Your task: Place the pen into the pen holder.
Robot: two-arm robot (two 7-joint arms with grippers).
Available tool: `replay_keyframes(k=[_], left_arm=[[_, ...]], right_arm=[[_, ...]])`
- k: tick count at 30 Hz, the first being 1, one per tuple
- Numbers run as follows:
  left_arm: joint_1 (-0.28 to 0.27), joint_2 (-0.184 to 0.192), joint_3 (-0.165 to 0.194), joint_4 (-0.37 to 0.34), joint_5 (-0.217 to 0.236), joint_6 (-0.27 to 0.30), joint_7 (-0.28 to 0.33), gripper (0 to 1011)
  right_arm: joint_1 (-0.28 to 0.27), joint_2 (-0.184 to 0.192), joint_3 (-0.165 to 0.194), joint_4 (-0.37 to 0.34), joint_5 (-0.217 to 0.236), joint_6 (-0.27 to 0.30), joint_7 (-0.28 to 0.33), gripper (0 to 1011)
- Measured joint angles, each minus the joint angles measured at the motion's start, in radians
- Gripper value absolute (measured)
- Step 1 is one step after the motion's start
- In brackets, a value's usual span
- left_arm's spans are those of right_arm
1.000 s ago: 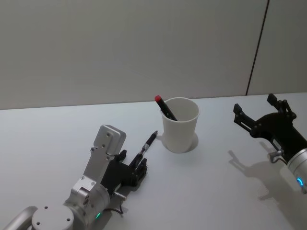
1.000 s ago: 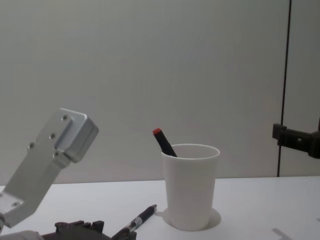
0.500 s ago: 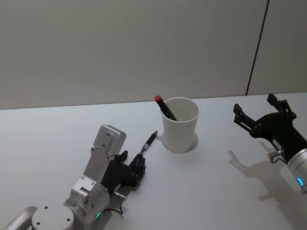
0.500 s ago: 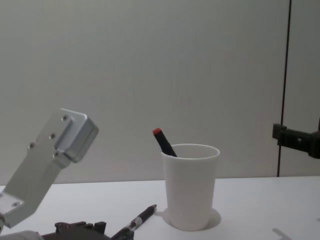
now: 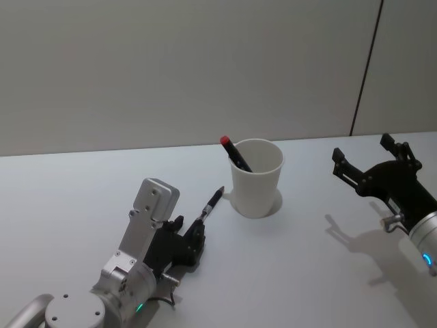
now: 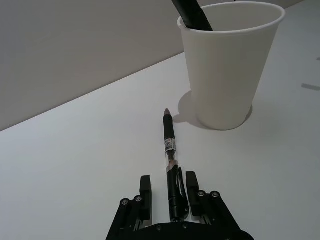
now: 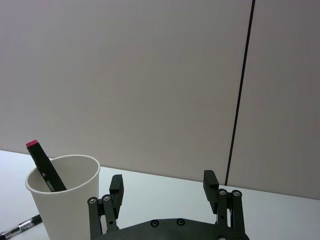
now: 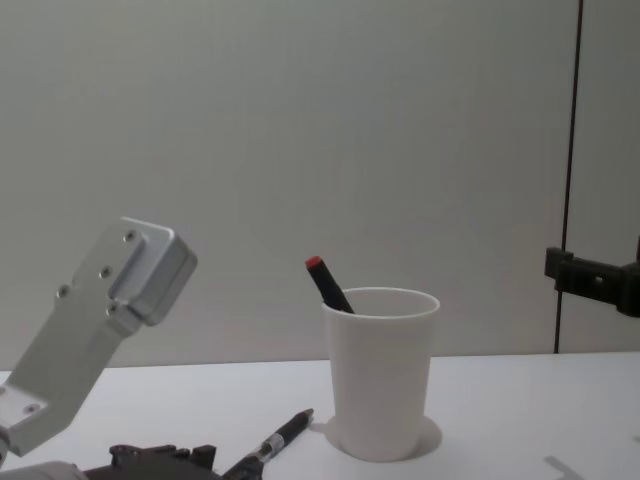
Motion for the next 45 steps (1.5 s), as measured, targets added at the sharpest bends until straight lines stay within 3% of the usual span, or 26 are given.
replay_keyframes(k=[31,45], left_arm=[[0.000,0.000,0.000,0.000,0.000,0.000,0.000,229],[0.000,0.000,0.000,0.000,0.000,0.000,0.000,186]], right_arm=[[0.000,0.000,0.000,0.000,0.000,0.000,0.000,1001],[0.000,0.000,0.000,0.000,0.000,0.000,0.000,1001]])
